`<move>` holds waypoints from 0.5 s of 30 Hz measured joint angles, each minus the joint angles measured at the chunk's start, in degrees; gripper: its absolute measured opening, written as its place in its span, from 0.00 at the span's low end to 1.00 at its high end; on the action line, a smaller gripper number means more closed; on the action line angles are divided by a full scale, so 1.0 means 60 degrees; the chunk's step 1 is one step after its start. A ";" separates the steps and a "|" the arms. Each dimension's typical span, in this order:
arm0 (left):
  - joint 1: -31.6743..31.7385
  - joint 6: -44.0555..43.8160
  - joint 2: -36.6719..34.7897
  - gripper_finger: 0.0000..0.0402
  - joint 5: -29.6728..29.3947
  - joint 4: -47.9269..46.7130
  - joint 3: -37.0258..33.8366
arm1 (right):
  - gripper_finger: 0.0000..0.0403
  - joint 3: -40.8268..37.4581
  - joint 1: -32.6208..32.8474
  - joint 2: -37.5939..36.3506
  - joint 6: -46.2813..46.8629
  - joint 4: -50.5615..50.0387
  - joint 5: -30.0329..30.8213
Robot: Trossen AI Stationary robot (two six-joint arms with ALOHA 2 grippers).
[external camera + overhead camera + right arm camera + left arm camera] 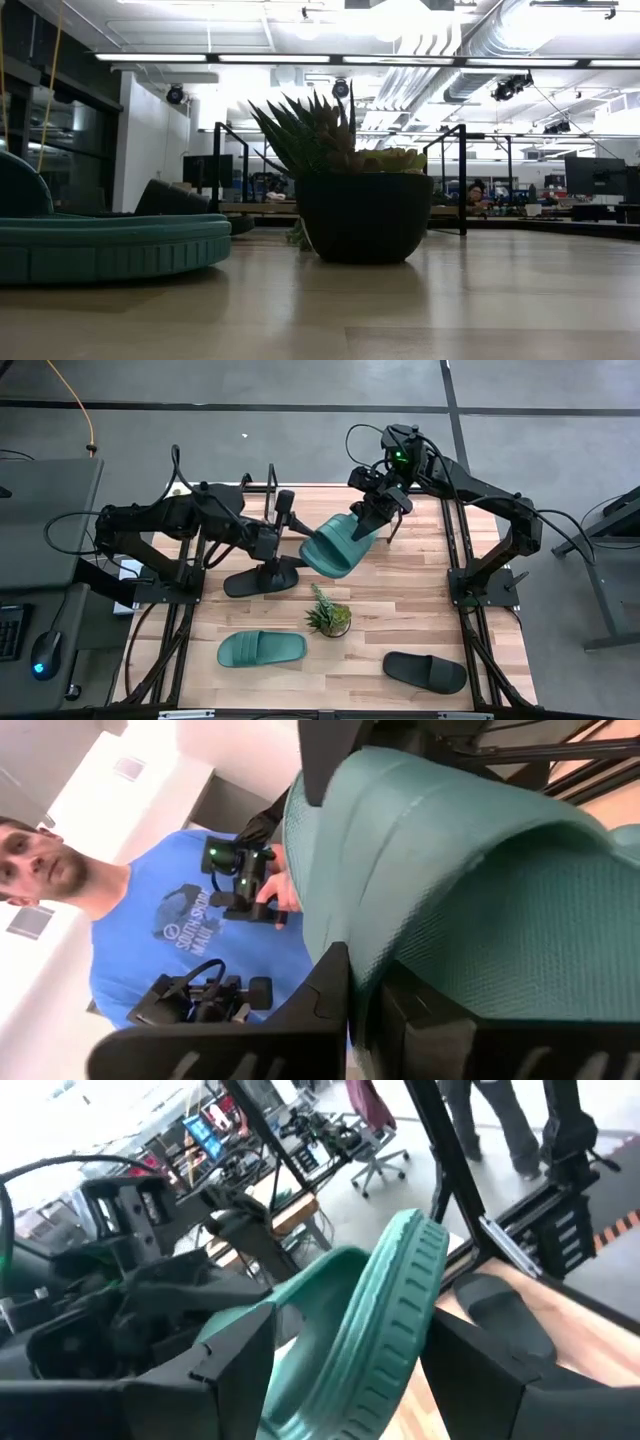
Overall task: Pick and place slides into the shelf
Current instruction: Put the right blue slipper on the shelf
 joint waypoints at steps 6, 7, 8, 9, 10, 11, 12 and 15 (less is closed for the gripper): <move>-0.0058 -0.0064 0.0105 0.54 -0.0046 0.0201 0.0001 | 0.00 0.0000 -0.0185 0.0000 0.0000 0.0006 0.0093; -0.0057 -0.0167 0.0101 0.52 -0.0049 0.0213 0.0001 | 0.00 0.0000 -0.0217 0.0000 0.0000 0.0007 0.0091; -0.0057 -0.0262 0.0098 0.49 -0.0045 0.0254 0.0001 | 0.00 0.0000 -0.0260 0.0000 0.0000 0.0007 0.0094; -0.0054 -0.0340 0.0098 0.46 -0.0045 0.0280 0.0001 | 0.00 0.0000 -0.0307 0.0000 0.0000 0.0003 0.0091; -0.0054 -0.0431 0.0098 0.43 -0.0052 0.0294 0.0001 | 0.00 0.0000 -0.0348 0.0000 0.0000 0.0005 0.0088; -0.0054 -0.0504 0.0098 0.39 -0.0053 0.0322 0.0001 | 0.00 0.0000 -0.0388 0.0000 0.0000 0.0007 0.0081; -0.0054 -0.0562 0.0098 0.35 -0.0047 0.0307 0.0033 | 0.00 0.0000 -0.0425 0.0000 0.0001 0.0010 0.0078; -0.0054 -0.0701 0.0102 0.21 -0.0049 0.0295 0.0172 | 0.00 0.0000 -0.0492 0.0004 0.0000 0.0033 0.0104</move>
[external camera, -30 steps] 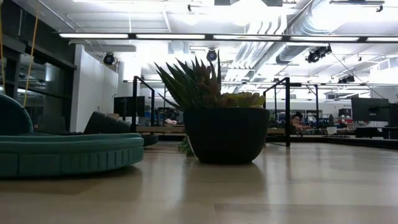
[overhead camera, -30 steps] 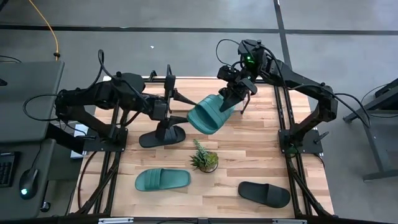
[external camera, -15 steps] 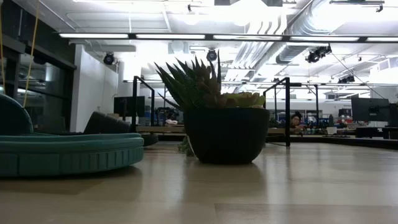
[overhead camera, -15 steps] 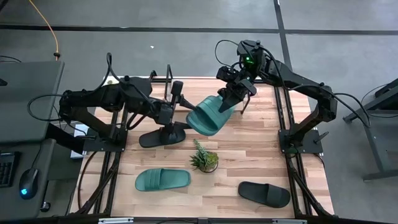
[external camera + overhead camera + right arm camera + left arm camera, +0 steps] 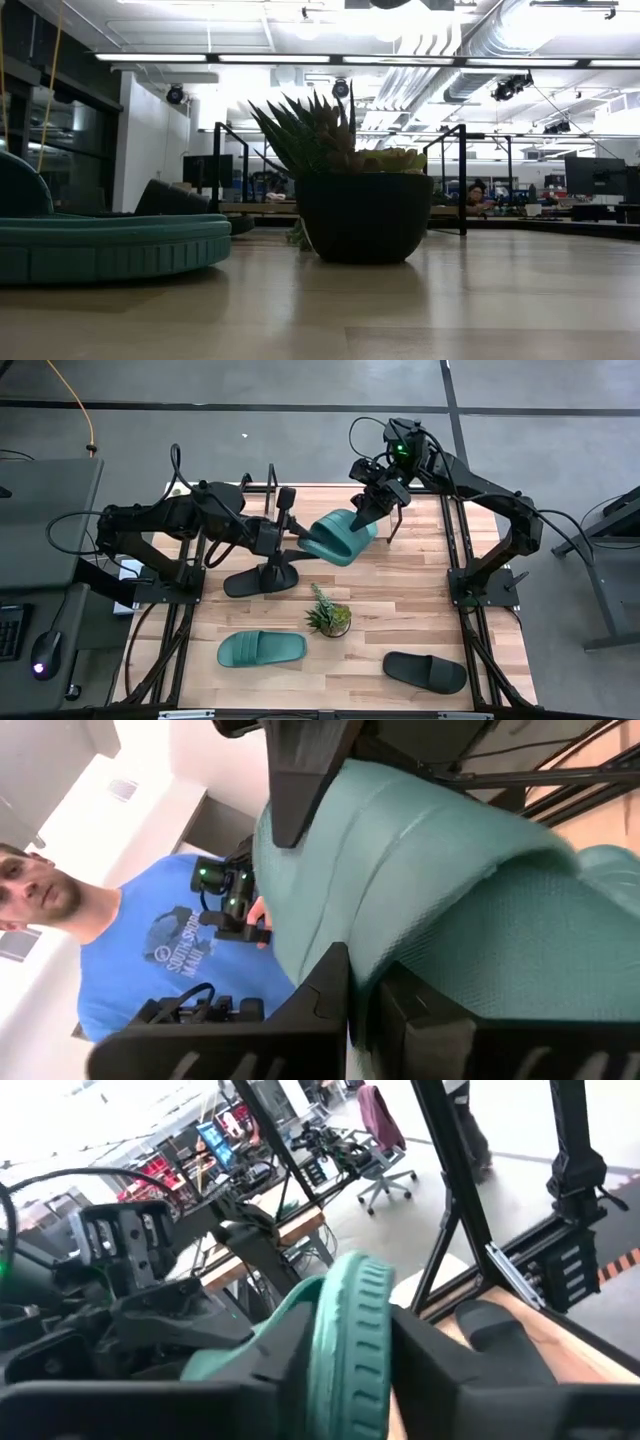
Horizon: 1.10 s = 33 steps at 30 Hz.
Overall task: Pick and place slides into the shelf
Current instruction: Put the right blue slipper on the shelf
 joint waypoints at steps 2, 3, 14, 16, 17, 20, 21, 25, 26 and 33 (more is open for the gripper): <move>0.0002 -0.0052 0.0000 0.13 0.0039 -0.0026 0.0004 | 0.00 0.0000 -0.0012 0.0000 -0.0046 0.0002 0.0063; 0.0000 -0.0058 0.0002 0.09 0.0040 -0.0049 0.0004 | 0.00 0.0000 -0.0021 0.0000 -0.0072 0.0002 0.0066; 0.0000 -0.0152 -0.0011 0.15 -0.0378 -0.0389 0.0004 | 0.09 0.0000 -0.0169 0.0000 -0.0371 -0.0038 0.0660; -0.0004 -0.0152 -0.0011 0.12 -0.0389 -0.0383 0.0004 | 0.12 0.0000 -0.0204 0.0000 -0.0507 -0.0036 0.0845; -0.0004 -0.0152 -0.0012 0.10 -0.0391 -0.0383 0.0004 | 0.14 0.0000 -0.0234 0.0000 -0.0547 -0.0038 0.0904; 0.0000 -0.0155 -0.0018 0.07 -0.0426 -0.0386 0.0004 | 0.20 0.0000 -0.0361 0.0000 -0.0579 -0.0038 0.1004; 0.0000 -0.0155 -0.0018 0.07 -0.0433 -0.0383 0.0004 | 0.23 0.0000 -0.0417 0.0000 -0.0626 -0.0038 0.1042; -0.0002 -0.0155 -0.0026 0.08 -0.0424 -0.0385 0.0012 | 0.30 0.0000 -0.0754 0.0000 -0.0789 -0.0038 0.1315; -0.0004 -0.0155 -0.0026 0.10 -0.0421 -0.0386 0.0012 | 0.31 0.0000 -0.0891 0.0000 -0.0775 -0.0042 0.1420; -0.0011 -0.0050 -0.0026 0.11 -0.0616 -0.0461 0.0012 | 0.32 0.0000 -0.2233 -0.0007 -0.0754 -0.0569 0.2507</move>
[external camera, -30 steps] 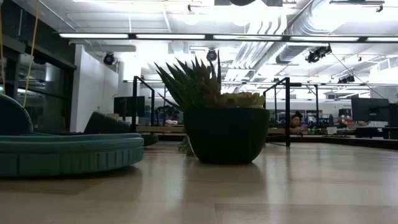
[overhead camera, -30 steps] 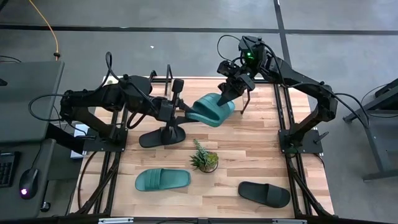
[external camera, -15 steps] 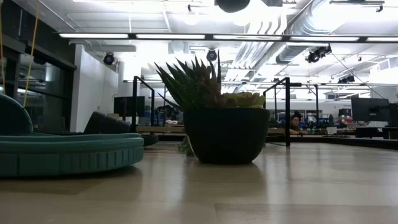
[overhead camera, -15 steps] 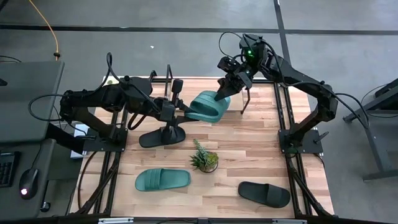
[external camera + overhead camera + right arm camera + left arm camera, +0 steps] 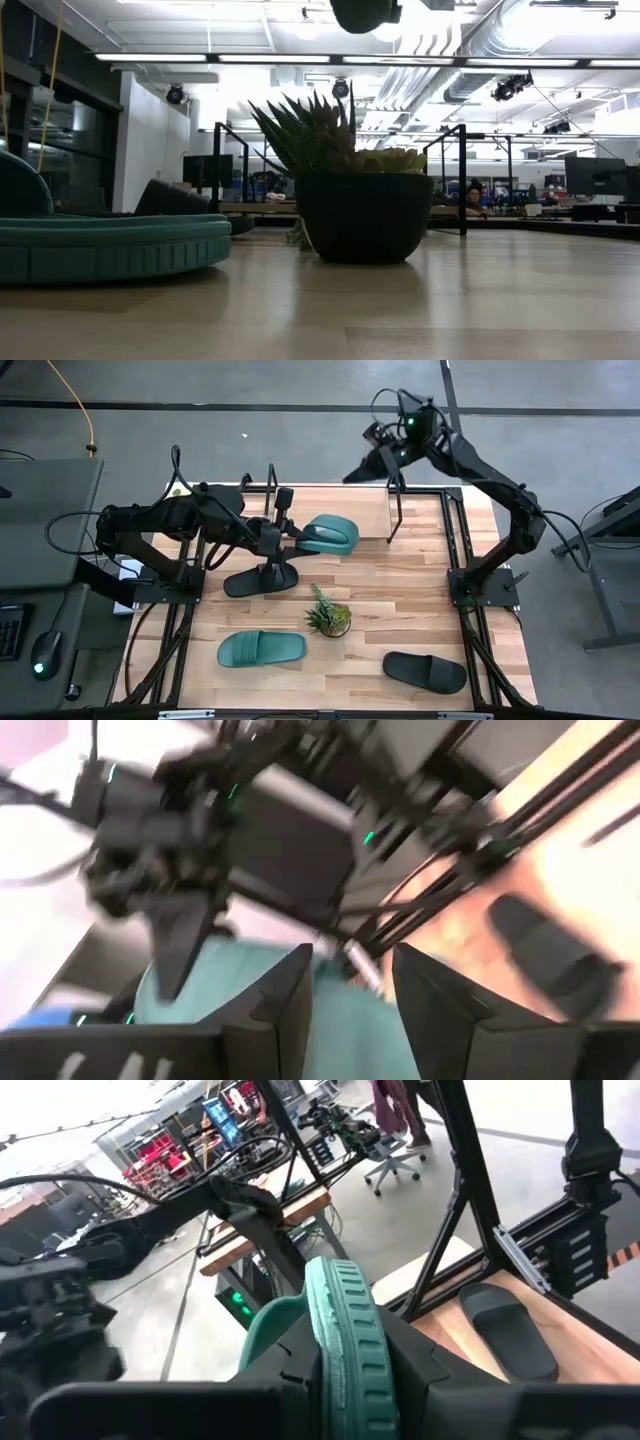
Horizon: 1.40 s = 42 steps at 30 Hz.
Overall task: Pick and place slides into the shelf
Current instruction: Put the right blue slipper on the shelf
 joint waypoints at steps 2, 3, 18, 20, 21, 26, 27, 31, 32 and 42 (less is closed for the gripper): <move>0.0000 0.0014 -0.0003 0.08 -0.0039 -0.0100 0.0003 | 0.32 0.0000 -0.0317 0.0000 -0.0004 0.0004 0.0281; 0.0004 0.0032 -0.0004 0.07 -0.0078 -0.0202 0.0007 | 0.33 0.0000 -0.0450 0.0000 -0.0004 0.0002 0.0394; 0.0036 0.2327 0.0754 0.11 -0.2087 -0.1459 0.0003 | 0.33 -0.0004 -0.0938 -0.0154 0.0262 0.1092 0.1351; 0.0040 0.2746 0.0942 0.08 -0.2243 -0.1401 0.0007 | 0.33 -0.0004 -0.0844 -0.0255 0.0456 0.1354 0.1354; 0.0040 0.2938 0.1043 0.07 -0.2325 -0.1436 0.0004 | 0.33 -0.0004 -0.0766 -0.0311 0.0536 0.1544 0.1357; 0.0061 0.3877 0.1714 0.12 -0.2988 -0.1335 0.0004 | 0.33 -0.0004 -0.0398 -0.0592 0.1124 0.2254 0.1366; 0.0116 0.4059 0.1835 0.14 -0.3092 -0.1292 0.0004 | 0.33 -0.0004 -0.0342 -0.0654 0.1222 0.2321 0.1366; 0.0278 0.4260 0.2242 0.17 -0.3175 -0.1122 0.0000 | 0.33 -0.0004 -0.0054 -0.0967 0.1341 0.2459 0.1603; 0.0389 0.4283 0.2272 0.17 -0.3169 -0.1155 -0.0005 | 0.33 -0.0004 0.0017 -0.1043 0.1341 0.2462 0.1761; 0.1264 0.4670 0.2862 0.09 -0.2700 -0.0285 -0.0011 | 0.33 -0.0004 0.0437 -0.1801 0.1293 0.2455 0.2521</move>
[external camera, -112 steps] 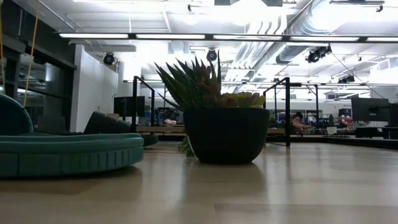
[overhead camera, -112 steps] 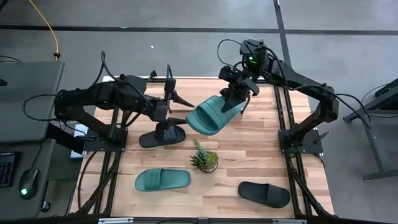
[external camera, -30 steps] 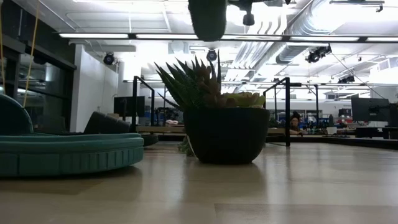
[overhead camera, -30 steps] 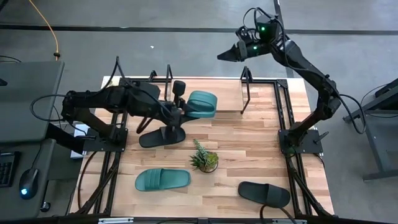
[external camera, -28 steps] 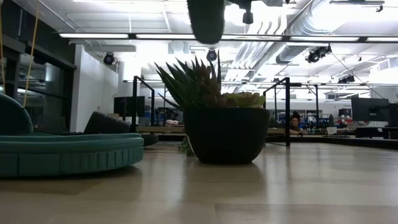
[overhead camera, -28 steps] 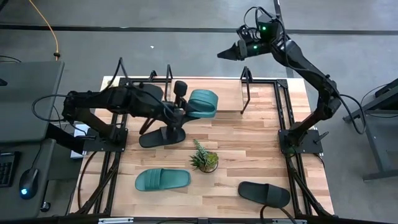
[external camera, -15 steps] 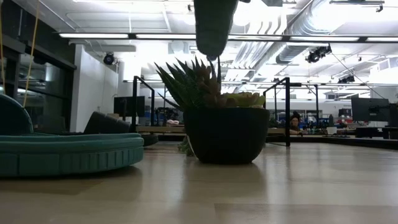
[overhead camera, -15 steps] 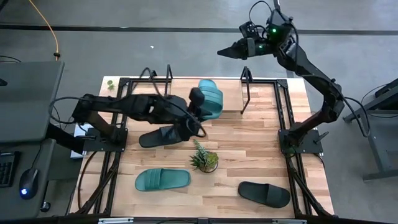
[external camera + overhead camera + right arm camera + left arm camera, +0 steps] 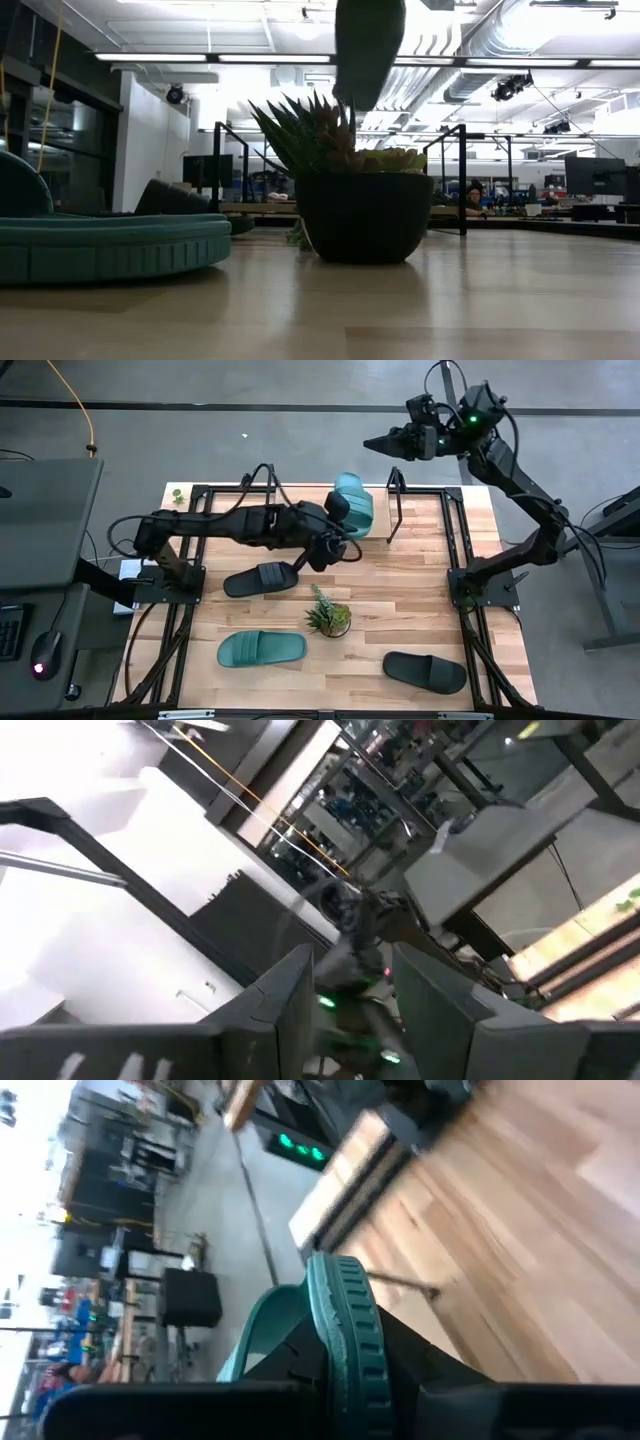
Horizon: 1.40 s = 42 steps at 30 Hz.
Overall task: Pick and place slides into the shelf
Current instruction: Put the right blue slipper on the shelf
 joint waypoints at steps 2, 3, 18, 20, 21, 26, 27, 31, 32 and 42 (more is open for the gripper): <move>0.0109 0.0120 0.0182 0.12 0.0008 0.0357 0.0009 | 0.33 0.0000 0.0062 -0.0109 0.0001 -0.0031 0.0068; 0.0182 0.0123 0.0231 0.13 0.0004 0.0480 0.0007 | 0.33 0.0000 0.0091 -0.0166 0.0002 -0.0070 0.0114; 0.0776 0.0373 0.1160 0.11 0.0812 0.1389 -0.0001 | 0.33 0.0000 0.0934 -0.0421 0.0046 -0.0152 0.0448; 0.0776 0.0448 0.1418 0.13 0.0720 0.1752 0.0013 | 0.33 0.0000 0.1004 -0.0425 0.0051 -0.0145 0.0445; 0.0776 0.0480 0.1454 0.14 0.0768 0.1760 0.0011 | 0.33 0.0000 0.1026 -0.0421 0.0049 -0.0149 0.0443; 0.0786 0.0557 0.1827 0.14 0.0870 0.2051 0.0001 | 0.33 0.0000 0.1076 -0.0421 0.0073 -0.0160 0.0445; 0.0822 0.0582 0.1932 0.13 0.0873 0.2074 -0.0006 | 0.33 0.0000 0.1076 -0.0421 0.0073 -0.0164 0.0445; 0.0899 0.0350 0.2222 0.10 0.0868 0.2148 -0.0004 | 0.33 0.0000 0.1076 -0.0421 0.0196 -0.0181 0.0439; 0.0914 0.0344 0.2331 0.09 0.0890 0.2290 0.0006 | 0.33 0.0000 0.1076 -0.0421 0.0222 -0.0181 0.0433; 0.1281 0.0572 0.2998 0.14 0.0998 0.3309 0.0038 | 0.33 0.0000 0.1366 -0.0421 0.0251 -0.0179 0.0402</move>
